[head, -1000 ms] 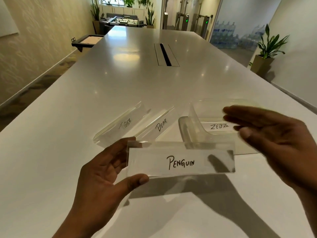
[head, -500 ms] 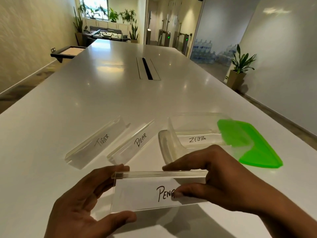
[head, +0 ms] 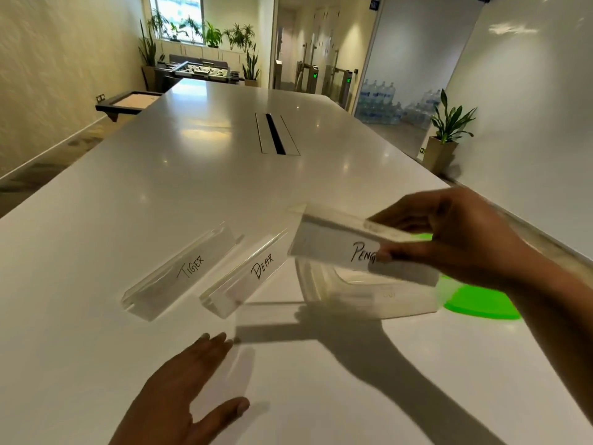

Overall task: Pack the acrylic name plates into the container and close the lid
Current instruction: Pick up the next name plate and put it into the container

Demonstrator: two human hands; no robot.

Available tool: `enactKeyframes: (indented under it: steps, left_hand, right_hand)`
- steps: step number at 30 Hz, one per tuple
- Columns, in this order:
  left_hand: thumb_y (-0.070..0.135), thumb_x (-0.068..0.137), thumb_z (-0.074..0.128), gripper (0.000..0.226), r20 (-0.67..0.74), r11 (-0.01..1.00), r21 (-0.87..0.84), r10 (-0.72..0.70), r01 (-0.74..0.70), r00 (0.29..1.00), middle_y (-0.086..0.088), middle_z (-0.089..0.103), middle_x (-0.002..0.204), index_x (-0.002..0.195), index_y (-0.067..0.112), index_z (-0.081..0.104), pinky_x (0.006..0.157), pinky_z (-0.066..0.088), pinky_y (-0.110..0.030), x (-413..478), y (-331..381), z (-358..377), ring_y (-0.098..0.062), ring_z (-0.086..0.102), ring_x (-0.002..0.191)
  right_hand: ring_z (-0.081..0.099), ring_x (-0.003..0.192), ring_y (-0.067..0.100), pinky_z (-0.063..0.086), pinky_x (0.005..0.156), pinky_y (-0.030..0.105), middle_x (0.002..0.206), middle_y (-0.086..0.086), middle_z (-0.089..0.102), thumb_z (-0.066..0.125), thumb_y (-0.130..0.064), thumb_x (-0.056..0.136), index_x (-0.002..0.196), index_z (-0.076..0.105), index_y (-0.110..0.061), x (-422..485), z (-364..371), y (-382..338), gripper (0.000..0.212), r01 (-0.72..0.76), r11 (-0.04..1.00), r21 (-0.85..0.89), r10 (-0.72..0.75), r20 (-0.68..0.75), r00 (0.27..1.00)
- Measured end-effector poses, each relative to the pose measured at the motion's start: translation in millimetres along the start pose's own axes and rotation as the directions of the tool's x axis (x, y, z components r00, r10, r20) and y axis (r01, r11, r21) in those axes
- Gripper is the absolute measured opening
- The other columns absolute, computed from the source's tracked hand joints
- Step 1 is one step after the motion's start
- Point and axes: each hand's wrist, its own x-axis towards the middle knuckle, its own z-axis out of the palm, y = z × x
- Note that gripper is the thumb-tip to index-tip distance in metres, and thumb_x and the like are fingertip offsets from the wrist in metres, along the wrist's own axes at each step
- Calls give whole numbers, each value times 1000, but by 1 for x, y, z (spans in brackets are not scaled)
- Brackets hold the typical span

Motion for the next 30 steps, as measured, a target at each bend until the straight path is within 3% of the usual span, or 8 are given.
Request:
enactKeyframes:
  steps: [2, 4, 10, 14, 18, 22, 27, 30]
  left_hand:
    - [80, 80, 34, 84, 75, 991, 135, 18, -28, 997, 10, 55, 133, 126, 17, 64, 94, 46, -35, 2, -3, 3, -18, 55, 123]
    - [77, 85, 26, 84, 111, 963, 267, 17, -46, 994, -1, 62, 129, 117, 14, 70, 93, 46, -30, 3, -6, 6, -30, 62, 114]
    - [74, 88, 24, 82, 114, 932, 357, 20, -60, 993, -7, 69, 121, 108, 13, 75, 83, 52, -44, 2, -6, 8, -31, 68, 106]
    - [74, 88, 24, 82, 91, 933, 355, 31, -62, 995, -7, 69, 120, 108, 13, 75, 94, 42, -32, 1, -5, 9, -31, 68, 106]
    - [73, 89, 22, 82, 115, 930, 364, 18, -59, 993, -6, 70, 118, 106, 14, 76, 74, 57, -46, 2, -1, 6, -30, 69, 103]
    - [74, 87, 24, 83, 115, 937, 348, 5, -45, 993, -7, 69, 121, 108, 12, 75, 102, 36, -26, 0, -3, 8, -32, 67, 106]
    - [75, 87, 22, 83, 135, 940, 340, -23, -24, 991, -5, 69, 121, 108, 15, 75, 86, 53, -36, 2, 0, 6, -28, 68, 106]
    - [74, 88, 22, 83, 151, 933, 359, -26, -30, 988, -5, 69, 119, 107, 14, 76, 99, 40, -22, 2, 2, 5, -30, 68, 104]
  right_hand:
    - [72, 85, 2, 59, 78, 28, 93, -9, 76, 81, -37, 61, 96, 73, -25, 13, -10, 13, 38, -38, 998, -57, 38, -1, 999]
    - [71, 85, -1, 58, 80, 26, 94, -12, 75, 80, -38, 60, 95, 71, -32, 25, -16, 27, 37, -62, 990, -125, 62, -2, 998]
    - [69, 77, -5, 57, 75, 17, 90, -9, 75, 88, -16, 64, 90, 72, -30, 46, -19, 75, 34, -162, 933, -321, 183, 35, 983]
    - [68, 76, 0, 56, 77, 21, 91, -7, 75, 88, -14, 64, 94, 74, -23, 52, -10, 95, 34, -154, 890, -429, 197, 57, 979]
    - [68, 80, 6, 56, 79, 27, 92, -4, 76, 88, -13, 62, 94, 74, -22, 57, -2, 105, 36, -135, 883, -450, 185, 69, 980]
    - [65, 83, 7, 55, 84, 28, 98, -3, 75, 87, -16, 65, 98, 73, -19, 63, 8, 114, 36, -134, 860, -493, 217, 115, 969]
    - [67, 91, 10, 52, 81, 22, 101, -3, 74, 87, -17, 67, 101, 72, -20, 67, 23, 124, 38, -128, 835, -535, 247, 157, 956]
    - [66, 88, 9, 52, 81, 24, 100, -3, 74, 87, -16, 66, 100, 72, -19, 70, 28, 128, 37, -153, 850, -505, 273, 173, 946]
